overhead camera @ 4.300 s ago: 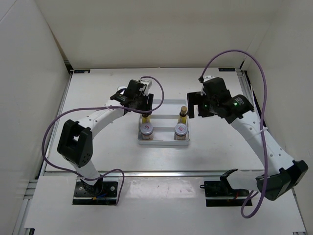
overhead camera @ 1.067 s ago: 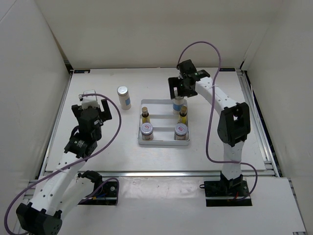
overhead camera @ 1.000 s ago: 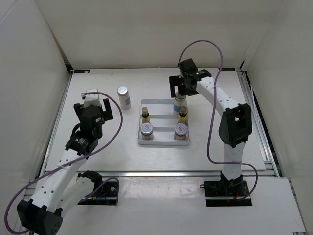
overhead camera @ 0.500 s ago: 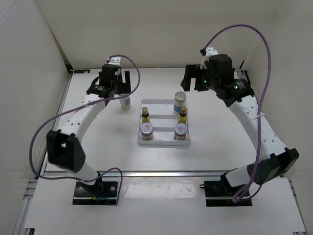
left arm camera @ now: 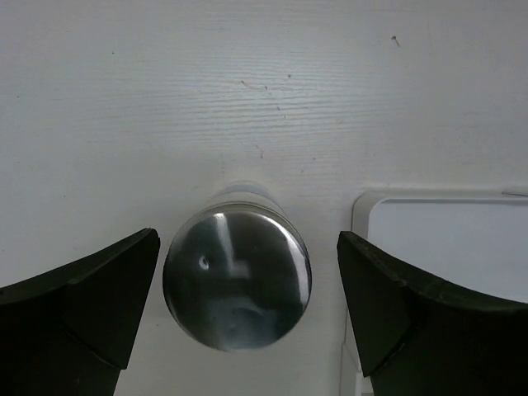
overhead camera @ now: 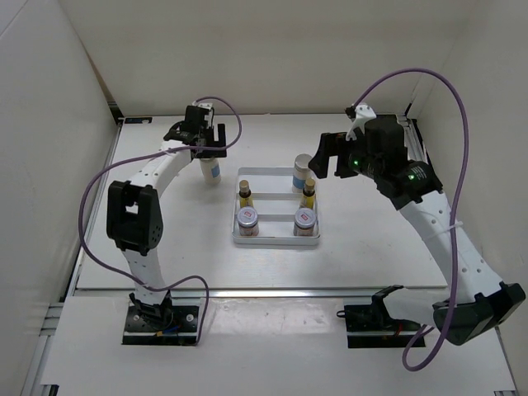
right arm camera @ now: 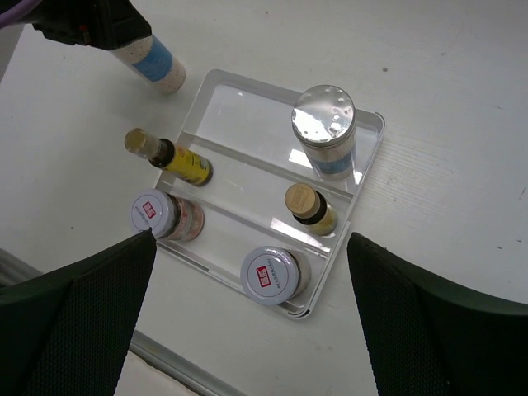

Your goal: Organize the condiment bottles

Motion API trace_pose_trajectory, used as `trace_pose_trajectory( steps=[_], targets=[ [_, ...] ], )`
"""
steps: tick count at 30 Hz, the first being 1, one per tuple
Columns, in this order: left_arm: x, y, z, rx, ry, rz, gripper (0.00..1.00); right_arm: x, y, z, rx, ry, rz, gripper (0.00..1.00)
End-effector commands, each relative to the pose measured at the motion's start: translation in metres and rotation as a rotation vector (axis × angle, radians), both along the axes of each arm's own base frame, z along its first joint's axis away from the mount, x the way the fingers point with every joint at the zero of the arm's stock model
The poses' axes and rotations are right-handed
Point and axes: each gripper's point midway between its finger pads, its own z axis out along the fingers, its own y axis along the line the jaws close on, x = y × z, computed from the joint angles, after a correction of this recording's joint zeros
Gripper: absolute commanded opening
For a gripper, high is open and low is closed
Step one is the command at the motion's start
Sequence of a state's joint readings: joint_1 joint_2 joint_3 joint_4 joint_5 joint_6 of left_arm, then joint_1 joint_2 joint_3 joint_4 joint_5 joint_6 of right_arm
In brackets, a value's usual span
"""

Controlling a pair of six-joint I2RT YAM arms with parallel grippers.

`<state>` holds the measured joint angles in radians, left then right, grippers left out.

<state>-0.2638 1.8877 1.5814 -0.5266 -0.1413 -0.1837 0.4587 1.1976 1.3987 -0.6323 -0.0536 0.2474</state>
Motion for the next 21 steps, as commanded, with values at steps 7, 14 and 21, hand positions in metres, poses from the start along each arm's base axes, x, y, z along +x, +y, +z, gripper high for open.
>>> trace_pose_trajectory(
  steps=[7,14,21],
  targets=[
    [0.009,-0.001,0.004,-0.025,0.0,-0.008,0.76,0.002,0.007,0.003,0.014,0.003,0.027,1.0],
    [0.0,0.001,0.044,-0.036,-0.049,-0.007,0.42,-0.008,0.003,0.004,0.025,0.018,0.018,1.0],
    [-0.021,-0.044,0.133,-0.182,-0.201,-0.191,0.42,-0.028,-0.008,-0.001,0.031,0.031,0.0,1.0]
  ],
)
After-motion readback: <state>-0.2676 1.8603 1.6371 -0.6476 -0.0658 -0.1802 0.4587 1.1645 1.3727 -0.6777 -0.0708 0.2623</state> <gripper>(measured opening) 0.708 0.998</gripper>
